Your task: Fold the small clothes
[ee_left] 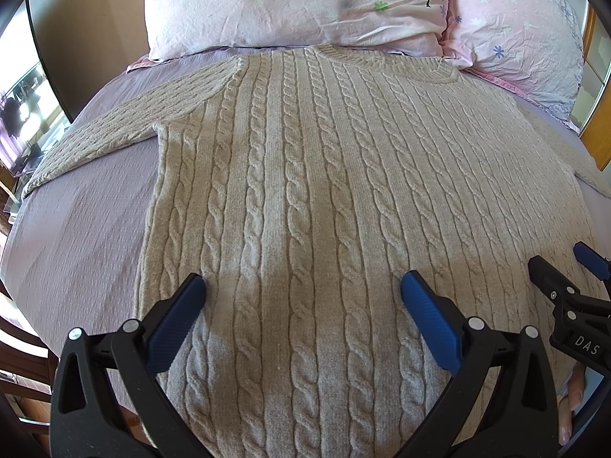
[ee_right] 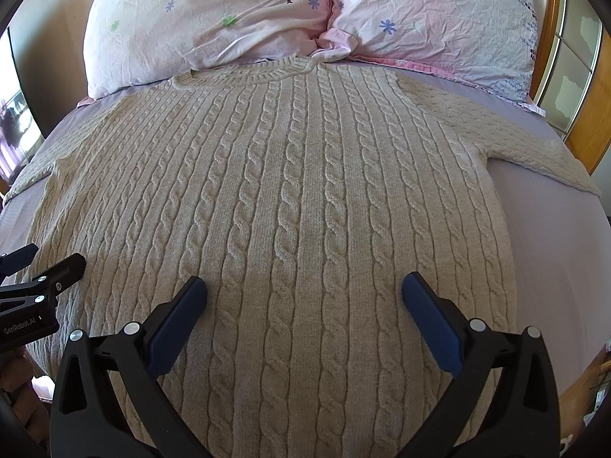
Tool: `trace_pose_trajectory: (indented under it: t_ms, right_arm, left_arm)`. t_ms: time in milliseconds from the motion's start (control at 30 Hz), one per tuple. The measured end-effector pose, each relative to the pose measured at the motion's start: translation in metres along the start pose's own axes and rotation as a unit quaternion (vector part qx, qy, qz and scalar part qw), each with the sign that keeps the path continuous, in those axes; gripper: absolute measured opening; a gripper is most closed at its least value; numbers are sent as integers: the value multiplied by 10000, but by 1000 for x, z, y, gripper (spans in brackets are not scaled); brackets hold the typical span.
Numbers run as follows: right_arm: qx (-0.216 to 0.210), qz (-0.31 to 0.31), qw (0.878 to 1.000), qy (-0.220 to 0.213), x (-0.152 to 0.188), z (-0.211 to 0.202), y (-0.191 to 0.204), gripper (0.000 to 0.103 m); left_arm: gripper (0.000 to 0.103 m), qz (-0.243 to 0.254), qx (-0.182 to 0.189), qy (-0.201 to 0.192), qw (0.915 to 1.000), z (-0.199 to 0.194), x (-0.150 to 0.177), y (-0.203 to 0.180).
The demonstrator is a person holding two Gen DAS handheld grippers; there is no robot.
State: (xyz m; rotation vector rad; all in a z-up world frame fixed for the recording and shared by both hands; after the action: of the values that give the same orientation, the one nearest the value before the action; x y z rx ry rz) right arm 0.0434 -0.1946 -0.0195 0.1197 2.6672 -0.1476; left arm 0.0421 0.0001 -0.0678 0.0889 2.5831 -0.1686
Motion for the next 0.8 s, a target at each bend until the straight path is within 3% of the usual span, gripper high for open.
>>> trace_pose_trajectory:
  t_ms: [800]
  right_arm:
    - [-44, -157, 9996, 212, 0, 2, 0, 102]
  left_arm:
    - [101, 40, -4, 66, 10000, 2, -1, -2]
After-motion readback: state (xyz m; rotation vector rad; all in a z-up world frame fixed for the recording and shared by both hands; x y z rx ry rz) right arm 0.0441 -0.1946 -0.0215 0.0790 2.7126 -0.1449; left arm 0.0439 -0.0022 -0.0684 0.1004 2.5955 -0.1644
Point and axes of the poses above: each gripper's, at about its wrist camera, not at the fingertips, and z roughly the way its jaws point, y to its left, x to its underside, the point moved 8 cm from there along z, roughly the way its jaws point, and after that the axes turned 8 degrees about x, right-handed, at the moved point
